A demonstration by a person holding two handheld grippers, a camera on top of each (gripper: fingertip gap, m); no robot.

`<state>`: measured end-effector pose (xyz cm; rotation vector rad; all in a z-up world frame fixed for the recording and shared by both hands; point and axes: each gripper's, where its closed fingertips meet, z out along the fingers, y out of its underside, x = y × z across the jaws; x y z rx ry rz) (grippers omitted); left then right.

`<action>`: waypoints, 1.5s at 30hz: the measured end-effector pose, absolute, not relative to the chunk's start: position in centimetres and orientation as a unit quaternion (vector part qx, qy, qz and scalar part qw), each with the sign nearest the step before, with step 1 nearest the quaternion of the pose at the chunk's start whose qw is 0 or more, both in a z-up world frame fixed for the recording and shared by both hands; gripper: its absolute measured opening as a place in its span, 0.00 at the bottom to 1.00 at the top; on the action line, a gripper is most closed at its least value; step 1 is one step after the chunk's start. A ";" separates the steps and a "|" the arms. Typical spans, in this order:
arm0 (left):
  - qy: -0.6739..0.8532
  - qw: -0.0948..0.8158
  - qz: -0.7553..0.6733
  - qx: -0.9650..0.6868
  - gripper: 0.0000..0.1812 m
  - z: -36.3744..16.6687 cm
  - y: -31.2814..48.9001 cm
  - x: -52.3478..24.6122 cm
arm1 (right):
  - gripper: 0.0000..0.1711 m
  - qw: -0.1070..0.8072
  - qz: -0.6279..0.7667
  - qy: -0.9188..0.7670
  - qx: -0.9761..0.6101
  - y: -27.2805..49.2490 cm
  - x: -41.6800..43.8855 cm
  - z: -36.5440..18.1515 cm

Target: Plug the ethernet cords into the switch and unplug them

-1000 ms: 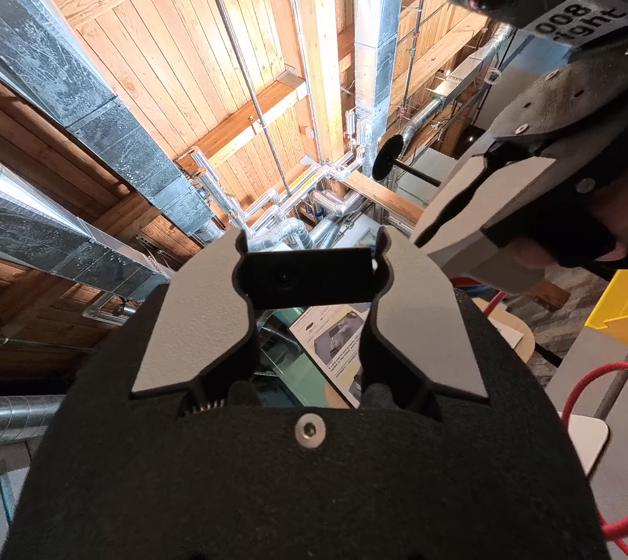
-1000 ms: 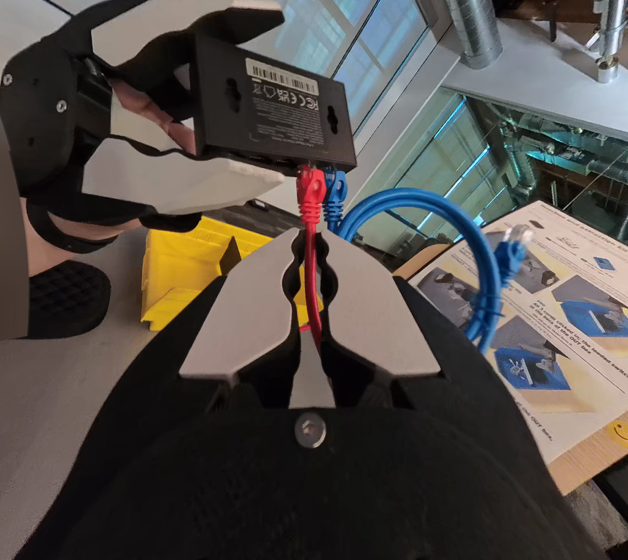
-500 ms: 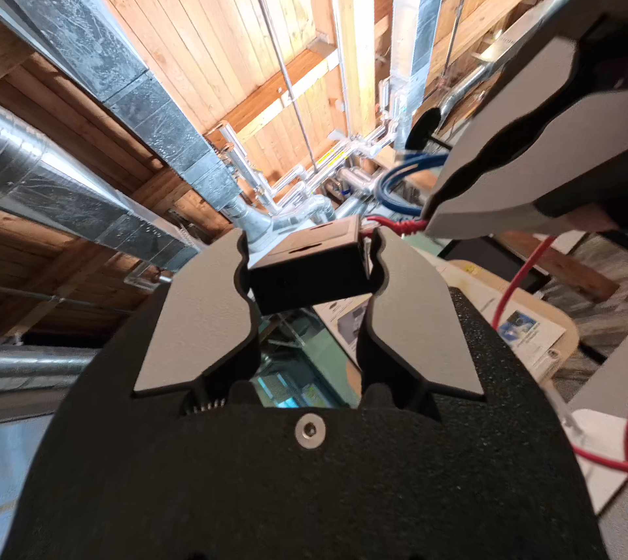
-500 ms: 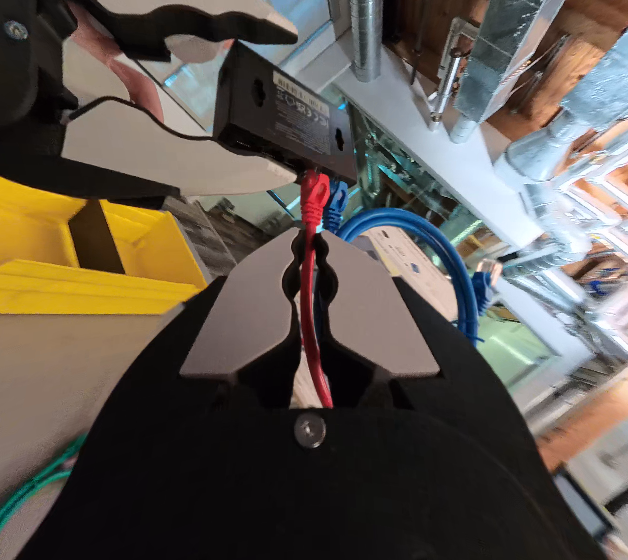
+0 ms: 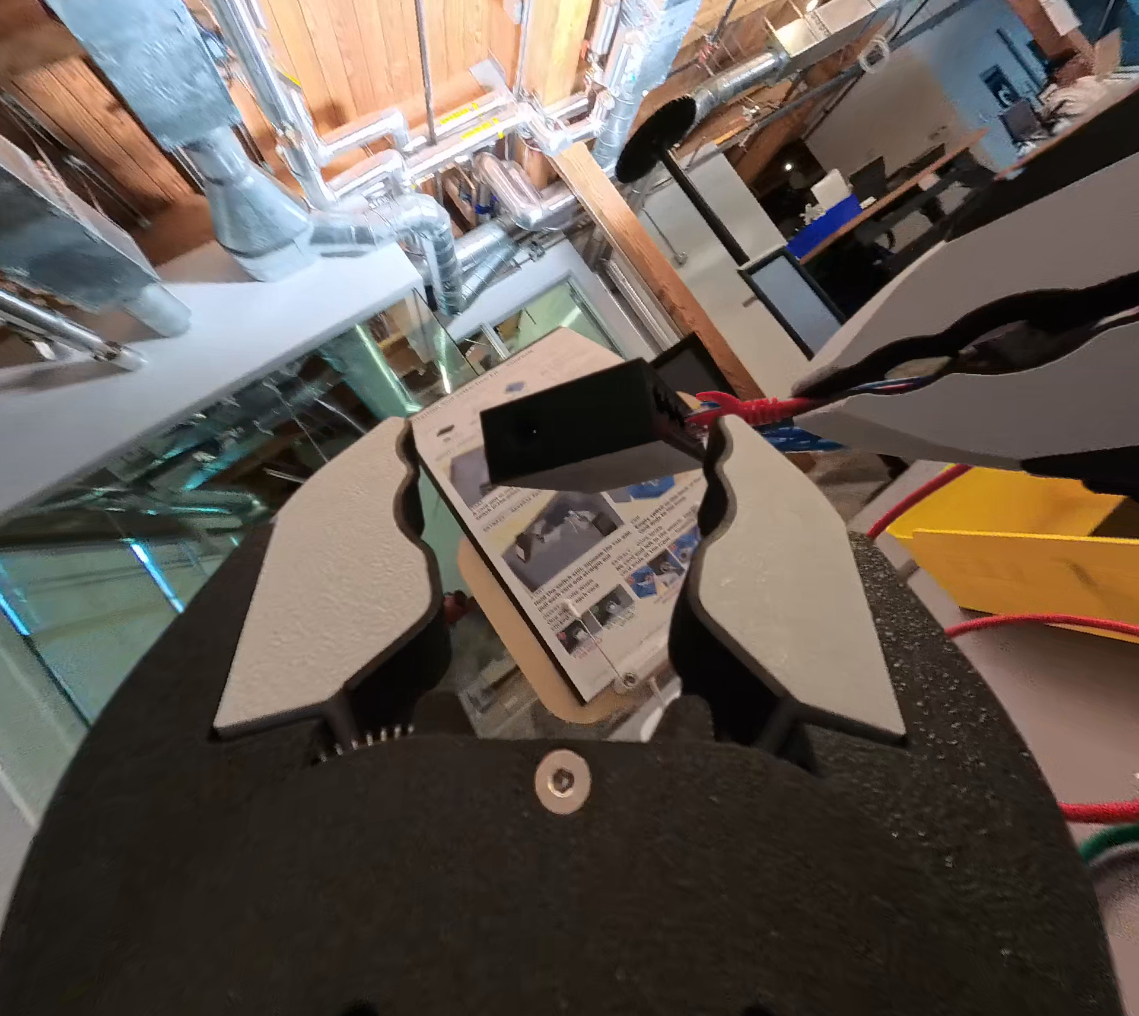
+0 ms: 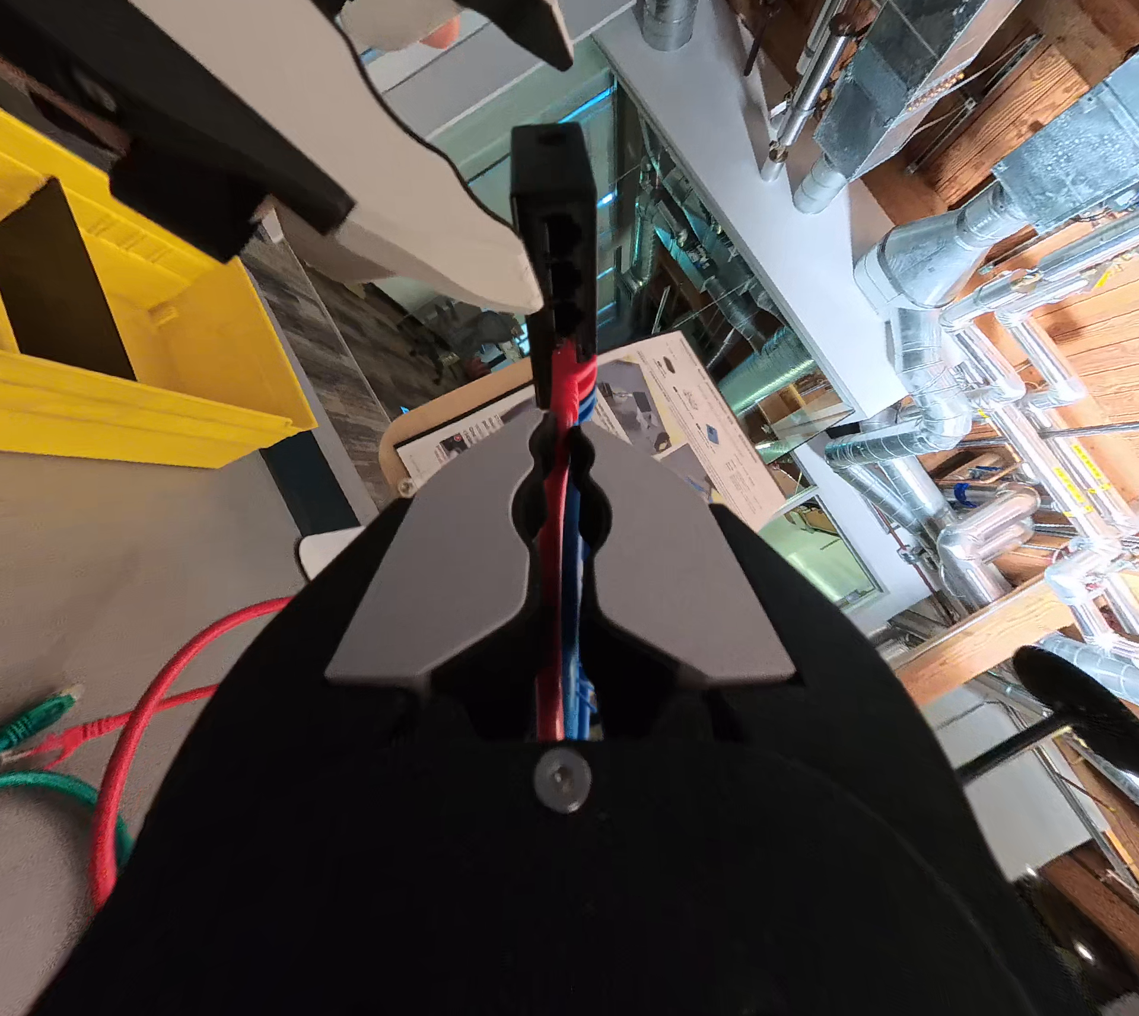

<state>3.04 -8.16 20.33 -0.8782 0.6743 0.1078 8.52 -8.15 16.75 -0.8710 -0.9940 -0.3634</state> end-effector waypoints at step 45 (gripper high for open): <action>0.313 0.795 -0.099 -0.510 0.37 18.9 -7.0 3.2 | 0.07 0.766 -0.158 -0.505 -0.365 -8.5 6.6 15.2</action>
